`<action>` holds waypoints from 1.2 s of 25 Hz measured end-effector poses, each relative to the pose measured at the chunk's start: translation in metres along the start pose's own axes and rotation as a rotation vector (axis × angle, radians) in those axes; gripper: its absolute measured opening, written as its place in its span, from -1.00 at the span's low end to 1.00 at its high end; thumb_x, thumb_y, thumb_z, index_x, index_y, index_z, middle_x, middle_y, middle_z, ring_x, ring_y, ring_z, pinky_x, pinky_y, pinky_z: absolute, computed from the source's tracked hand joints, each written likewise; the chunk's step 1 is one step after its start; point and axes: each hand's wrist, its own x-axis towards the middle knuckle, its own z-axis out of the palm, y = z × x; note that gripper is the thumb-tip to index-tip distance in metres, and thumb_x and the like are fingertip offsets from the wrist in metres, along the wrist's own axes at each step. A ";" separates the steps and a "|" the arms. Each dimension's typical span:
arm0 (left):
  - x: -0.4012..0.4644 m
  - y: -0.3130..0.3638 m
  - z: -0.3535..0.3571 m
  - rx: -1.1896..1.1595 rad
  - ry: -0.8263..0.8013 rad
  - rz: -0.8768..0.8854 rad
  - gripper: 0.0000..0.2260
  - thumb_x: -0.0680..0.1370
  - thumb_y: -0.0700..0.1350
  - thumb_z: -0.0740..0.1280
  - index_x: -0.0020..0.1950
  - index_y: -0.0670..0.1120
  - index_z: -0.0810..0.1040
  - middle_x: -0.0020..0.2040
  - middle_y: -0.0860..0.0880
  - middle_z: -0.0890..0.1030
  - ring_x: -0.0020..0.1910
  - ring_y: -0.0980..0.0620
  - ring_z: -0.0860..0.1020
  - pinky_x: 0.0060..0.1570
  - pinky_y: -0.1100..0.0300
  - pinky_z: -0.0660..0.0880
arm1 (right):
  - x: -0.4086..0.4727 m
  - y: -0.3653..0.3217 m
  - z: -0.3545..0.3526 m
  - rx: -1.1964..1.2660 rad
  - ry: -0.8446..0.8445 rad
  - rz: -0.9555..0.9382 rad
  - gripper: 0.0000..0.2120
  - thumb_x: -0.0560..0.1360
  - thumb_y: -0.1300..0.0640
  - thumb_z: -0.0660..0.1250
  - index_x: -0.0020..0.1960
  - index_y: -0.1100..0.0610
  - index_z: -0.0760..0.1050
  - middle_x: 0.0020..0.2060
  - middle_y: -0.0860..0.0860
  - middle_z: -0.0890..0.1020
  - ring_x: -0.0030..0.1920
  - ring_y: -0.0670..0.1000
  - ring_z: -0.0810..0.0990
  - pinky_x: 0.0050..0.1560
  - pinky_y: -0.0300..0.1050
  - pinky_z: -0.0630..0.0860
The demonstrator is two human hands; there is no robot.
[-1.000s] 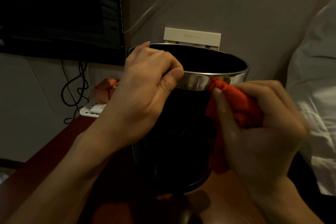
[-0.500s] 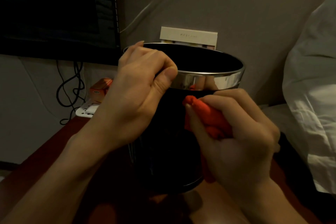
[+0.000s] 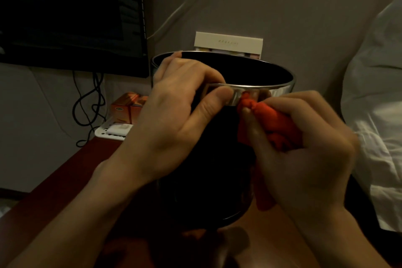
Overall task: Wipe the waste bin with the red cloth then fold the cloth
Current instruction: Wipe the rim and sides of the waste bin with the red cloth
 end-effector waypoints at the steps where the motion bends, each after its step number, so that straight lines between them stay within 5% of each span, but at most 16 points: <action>1: 0.001 -0.003 -0.001 -0.015 0.004 -0.009 -0.82 0.59 0.03 0.16 0.01 -0.02 0.49 -0.08 0.14 0.50 0.05 0.17 0.43 0.37 0.25 0.14 | 0.000 0.000 0.000 -0.002 0.015 0.007 -0.83 0.54 0.11 0.46 -0.04 0.24 0.64 -0.10 -0.04 0.53 -0.13 -0.13 0.50 -0.07 -0.48 0.38; 6: 0.002 -0.014 -0.003 -0.046 0.038 -0.035 -0.86 0.58 0.00 0.19 -0.02 -0.02 0.50 -0.08 0.11 0.52 0.03 0.09 0.47 0.25 0.20 0.30 | -0.025 -0.014 0.025 -0.004 -0.090 -0.046 -0.86 0.54 0.13 0.47 -0.07 0.21 0.66 -0.10 0.02 0.60 -0.14 -0.05 0.55 -0.10 -0.32 0.47; 9: 0.002 -0.016 -0.003 -0.058 0.043 -0.038 -0.87 0.59 -0.02 0.20 -0.04 -0.01 0.50 -0.10 0.09 0.51 0.02 0.06 0.47 0.14 0.15 0.36 | -0.010 -0.003 0.009 -0.050 0.047 -0.021 -0.83 0.55 0.12 0.47 -0.06 0.25 0.66 -0.11 -0.01 0.54 -0.12 -0.11 0.49 -0.05 -0.42 0.37; 11: 0.003 -0.018 -0.003 -0.059 0.051 -0.044 -0.88 0.59 -0.03 0.20 -0.05 -0.01 0.49 -0.10 0.08 0.51 0.02 0.05 0.47 0.11 0.16 0.37 | -0.005 -0.001 0.004 -0.063 0.112 0.014 -0.82 0.55 0.12 0.46 -0.07 0.26 0.65 -0.12 -0.01 0.53 -0.13 -0.11 0.48 -0.05 -0.43 0.35; 16: 0.002 -0.021 -0.004 -0.098 0.046 -0.059 -0.86 0.59 -0.02 0.19 -0.06 -0.03 0.50 -0.09 0.07 0.52 0.01 0.06 0.49 0.13 0.13 0.38 | -0.029 -0.021 0.025 -0.073 -0.023 -0.005 -0.86 0.55 0.11 0.47 -0.07 0.20 0.67 -0.12 0.03 0.61 -0.16 -0.08 0.51 -0.15 -0.32 0.43; 20: 0.002 -0.021 -0.003 -0.091 0.060 -0.057 -0.87 0.59 -0.03 0.19 -0.07 -0.02 0.49 -0.11 0.07 0.51 0.01 0.05 0.48 0.16 0.12 0.38 | -0.009 -0.007 0.005 -0.078 0.131 0.063 -0.81 0.55 0.10 0.46 -0.06 0.25 0.67 -0.13 -0.01 0.54 -0.14 -0.15 0.45 -0.05 -0.50 0.34; 24: 0.001 -0.022 -0.003 -0.092 0.069 -0.067 -0.86 0.59 -0.03 0.19 -0.07 -0.03 0.49 -0.11 0.04 0.50 0.01 0.03 0.48 0.04 0.10 0.42 | -0.028 -0.016 0.024 -0.061 0.041 0.011 -0.86 0.52 0.13 0.50 -0.08 0.22 0.68 -0.13 0.06 0.63 -0.15 -0.08 0.53 -0.11 -0.32 0.44; 30: 0.000 -0.018 -0.002 -0.091 0.088 -0.092 -0.84 0.59 -0.04 0.17 -0.06 -0.07 0.49 -0.12 0.01 0.50 -0.04 0.03 0.47 0.00 0.09 0.40 | -0.015 -0.008 0.014 0.000 0.086 0.049 -0.86 0.53 0.13 0.50 -0.06 0.22 0.67 -0.09 0.00 0.57 -0.11 -0.08 0.53 -0.07 -0.33 0.47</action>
